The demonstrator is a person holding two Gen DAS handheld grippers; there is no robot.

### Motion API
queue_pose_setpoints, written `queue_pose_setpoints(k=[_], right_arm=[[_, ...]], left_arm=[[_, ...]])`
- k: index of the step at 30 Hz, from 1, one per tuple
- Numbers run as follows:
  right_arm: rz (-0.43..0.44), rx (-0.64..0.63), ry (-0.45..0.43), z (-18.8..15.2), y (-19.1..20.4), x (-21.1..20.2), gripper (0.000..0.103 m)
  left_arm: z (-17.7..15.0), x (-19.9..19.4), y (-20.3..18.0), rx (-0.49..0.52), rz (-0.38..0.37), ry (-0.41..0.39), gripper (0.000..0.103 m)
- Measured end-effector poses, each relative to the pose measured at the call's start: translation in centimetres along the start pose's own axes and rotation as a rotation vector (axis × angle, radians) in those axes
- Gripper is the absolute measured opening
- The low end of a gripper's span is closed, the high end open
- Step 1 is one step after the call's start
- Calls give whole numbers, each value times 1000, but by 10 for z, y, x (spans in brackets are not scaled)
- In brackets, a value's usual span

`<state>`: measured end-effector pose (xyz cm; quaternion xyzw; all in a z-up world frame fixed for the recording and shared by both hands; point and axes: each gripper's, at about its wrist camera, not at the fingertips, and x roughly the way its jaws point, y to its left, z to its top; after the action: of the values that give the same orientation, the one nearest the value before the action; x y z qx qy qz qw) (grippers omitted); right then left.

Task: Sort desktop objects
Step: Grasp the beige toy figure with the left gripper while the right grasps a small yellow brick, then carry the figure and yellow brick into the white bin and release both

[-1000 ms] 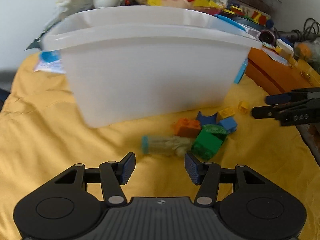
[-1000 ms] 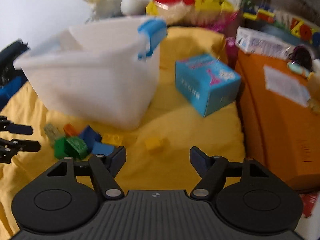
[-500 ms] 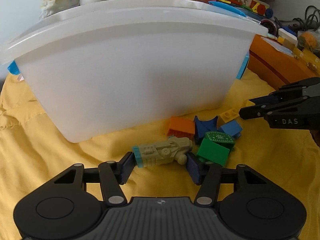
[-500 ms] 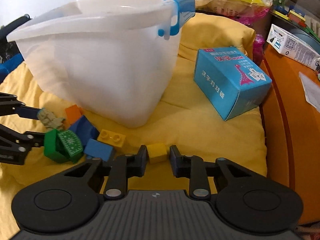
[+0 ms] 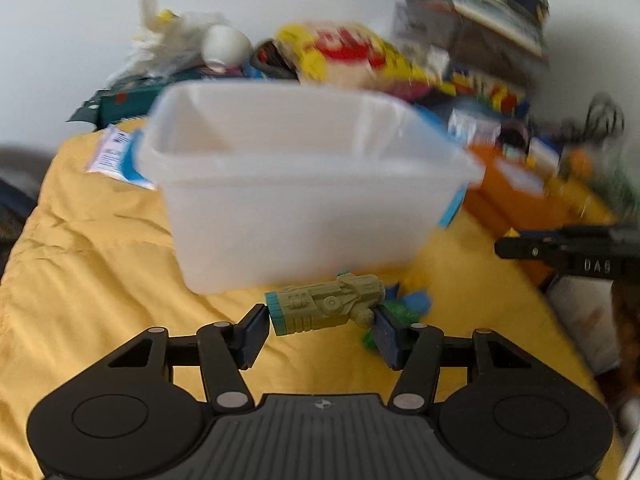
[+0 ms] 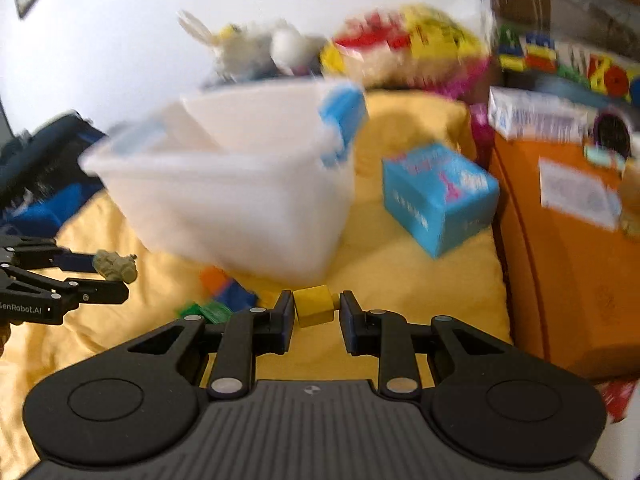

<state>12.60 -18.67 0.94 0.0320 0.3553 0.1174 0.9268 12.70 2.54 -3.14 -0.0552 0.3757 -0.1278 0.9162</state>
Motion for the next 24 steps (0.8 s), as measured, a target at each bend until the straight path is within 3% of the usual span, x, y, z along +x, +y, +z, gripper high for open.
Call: queue_pose_setpoints(k=[5, 8, 14, 20, 21, 22, 24], right_arm=[[74, -20, -89, 47, 18, -24, 28], [86, -30, -105, 80, 28, -21, 28], [95, -38, -12, 134, 40, 12, 28], [86, -41, 109, 156, 46, 51, 29], [75, -40, 120, 156, 48, 53, 41], [53, -47, 129, 157, 49, 58, 62], [4, -77, 112, 157, 50, 62, 70]], left_arm=[[45, -15, 5, -12, 0, -48, 59], [73, -16, 8, 7, 36, -73, 59], [125, 1, 21, -10, 53, -42, 59], [150, 27, 25, -8, 85, 31, 60], [150, 30, 26, 1, 108, 38, 62], [149, 32, 25, 13, 141, 40, 63], [145, 32, 26, 16, 172, 37, 63]])
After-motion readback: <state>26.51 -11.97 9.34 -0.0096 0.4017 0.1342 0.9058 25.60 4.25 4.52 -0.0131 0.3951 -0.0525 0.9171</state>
